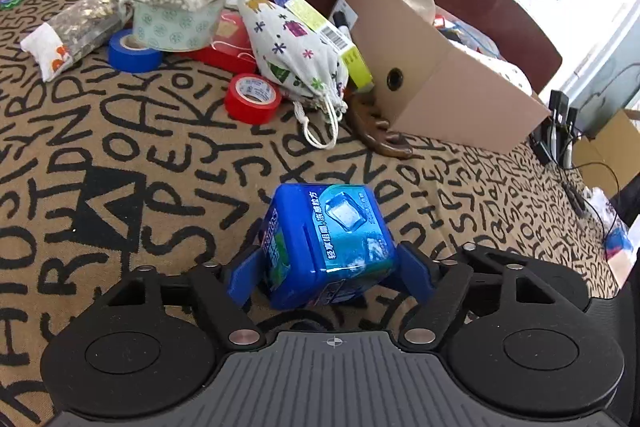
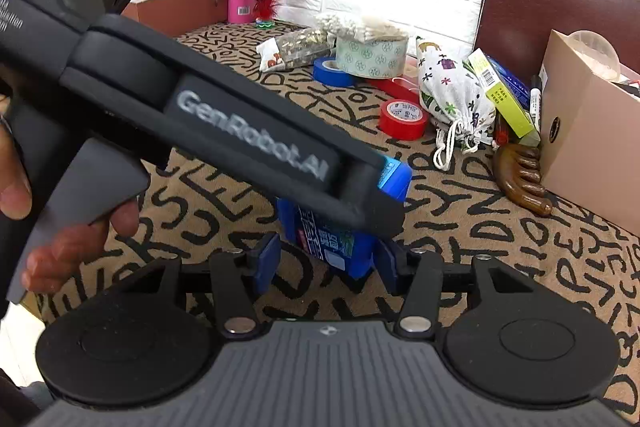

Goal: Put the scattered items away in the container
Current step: 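Lift the mint box with the left gripper and carry it toward the cardboard box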

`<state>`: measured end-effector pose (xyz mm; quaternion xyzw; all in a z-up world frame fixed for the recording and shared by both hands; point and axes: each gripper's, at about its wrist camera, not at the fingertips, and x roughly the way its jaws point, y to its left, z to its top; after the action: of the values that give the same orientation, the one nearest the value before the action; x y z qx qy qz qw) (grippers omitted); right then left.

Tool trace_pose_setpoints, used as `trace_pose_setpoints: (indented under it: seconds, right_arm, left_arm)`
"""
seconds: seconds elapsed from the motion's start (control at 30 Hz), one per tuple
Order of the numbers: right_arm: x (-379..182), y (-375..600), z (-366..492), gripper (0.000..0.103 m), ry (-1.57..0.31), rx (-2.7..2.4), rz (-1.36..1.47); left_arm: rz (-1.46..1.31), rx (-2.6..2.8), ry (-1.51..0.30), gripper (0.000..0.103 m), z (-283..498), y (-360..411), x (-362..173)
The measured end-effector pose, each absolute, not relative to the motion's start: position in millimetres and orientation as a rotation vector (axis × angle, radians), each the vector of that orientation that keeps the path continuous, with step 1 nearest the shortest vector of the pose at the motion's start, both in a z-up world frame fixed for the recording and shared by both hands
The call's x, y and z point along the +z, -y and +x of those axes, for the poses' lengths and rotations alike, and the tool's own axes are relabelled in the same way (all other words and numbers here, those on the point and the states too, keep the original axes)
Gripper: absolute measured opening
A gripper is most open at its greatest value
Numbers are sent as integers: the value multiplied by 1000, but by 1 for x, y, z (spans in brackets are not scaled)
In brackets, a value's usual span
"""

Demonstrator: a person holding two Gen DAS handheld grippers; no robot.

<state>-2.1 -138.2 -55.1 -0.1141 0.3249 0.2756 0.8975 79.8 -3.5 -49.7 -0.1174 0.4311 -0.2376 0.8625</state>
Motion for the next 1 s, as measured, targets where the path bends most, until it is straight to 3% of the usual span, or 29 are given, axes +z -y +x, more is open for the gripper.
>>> trace_pose_setpoints:
  seconds: [0.5, 0.6, 1.0]
  right_arm:
    - [-60, 144, 13, 58, -692, 566, -177]
    - [-60, 145, 11, 57, -686, 558, -162]
    - [-9, 177, 9, 56, -561, 511, -192]
  left_arm:
    - [-206, -476, -912, 82, 83, 9, -53]
    - [-196, -473, -917, 77, 82, 12, -48]
    - [-143, -546, -772, 77, 91, 52, 14]
